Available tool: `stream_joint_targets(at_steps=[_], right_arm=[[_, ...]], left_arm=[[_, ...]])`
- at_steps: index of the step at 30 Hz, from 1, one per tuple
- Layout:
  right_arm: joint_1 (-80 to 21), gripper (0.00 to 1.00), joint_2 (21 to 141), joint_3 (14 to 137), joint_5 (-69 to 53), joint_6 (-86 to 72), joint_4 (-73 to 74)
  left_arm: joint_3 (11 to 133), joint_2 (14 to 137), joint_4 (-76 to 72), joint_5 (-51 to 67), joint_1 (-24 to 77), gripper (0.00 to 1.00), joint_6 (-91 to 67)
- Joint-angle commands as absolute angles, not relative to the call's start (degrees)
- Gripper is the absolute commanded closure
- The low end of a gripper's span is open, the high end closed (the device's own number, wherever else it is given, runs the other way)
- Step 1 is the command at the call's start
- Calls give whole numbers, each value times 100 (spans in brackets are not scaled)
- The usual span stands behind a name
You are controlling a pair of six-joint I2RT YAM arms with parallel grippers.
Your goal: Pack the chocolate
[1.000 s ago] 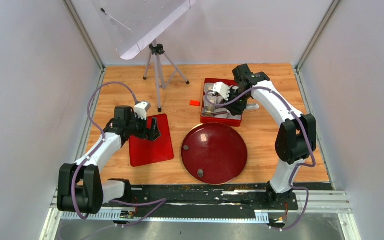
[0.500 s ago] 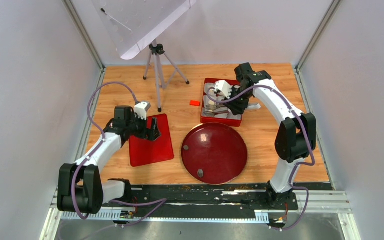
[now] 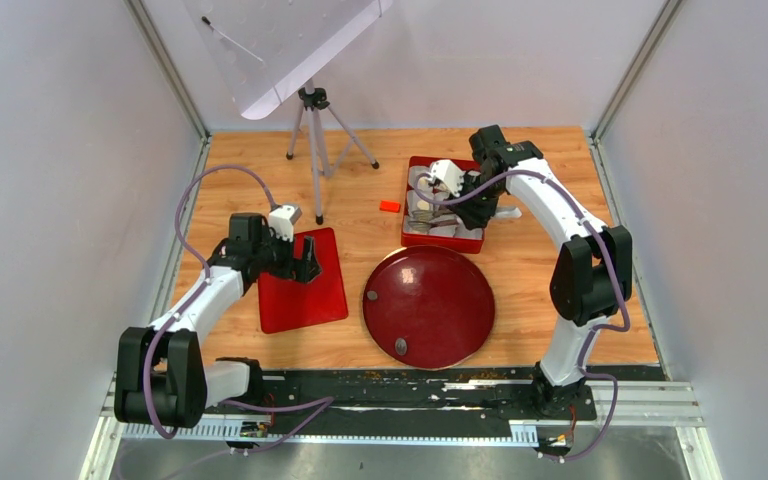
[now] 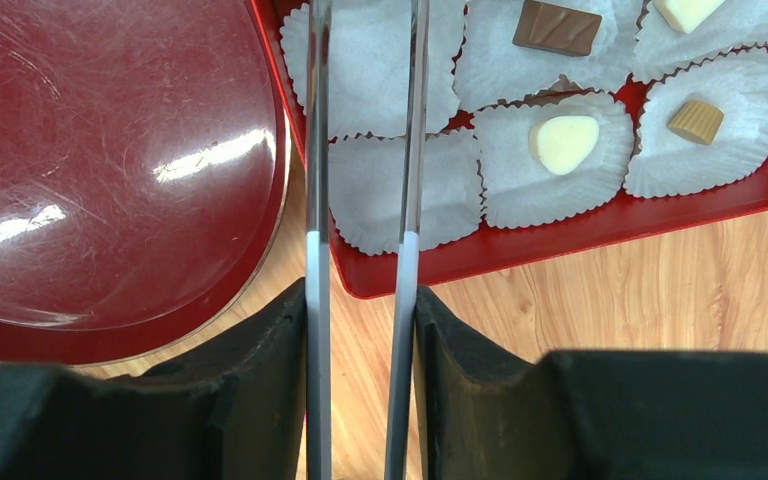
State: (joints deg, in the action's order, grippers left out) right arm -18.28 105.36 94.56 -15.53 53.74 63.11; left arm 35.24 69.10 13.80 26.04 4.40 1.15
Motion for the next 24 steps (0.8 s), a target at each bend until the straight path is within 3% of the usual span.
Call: stream_joint_targets(at_steps=[1,5,10,16,24], right_arm=[[-1802,66,10206,9741,-1633,5265,6129],[-1780,74,10004,9736,-1567,5297,6102],[-1773,75,9514,9550,-1523,5346,6076],[-1885,64,8458,8834,-2237,5800,6286],[-3067,60,7014,7048,-2602,6697,6521]], left_arm=[[3502,6768,1178,2643,393,0,106],[3466,6754,1172,2646,389,0,97],[3480,6769,1153,2676,389,0,56],[3528,6836,1162,2708,392,0,27],[3588,6886,1158,2724,395,0,25]])
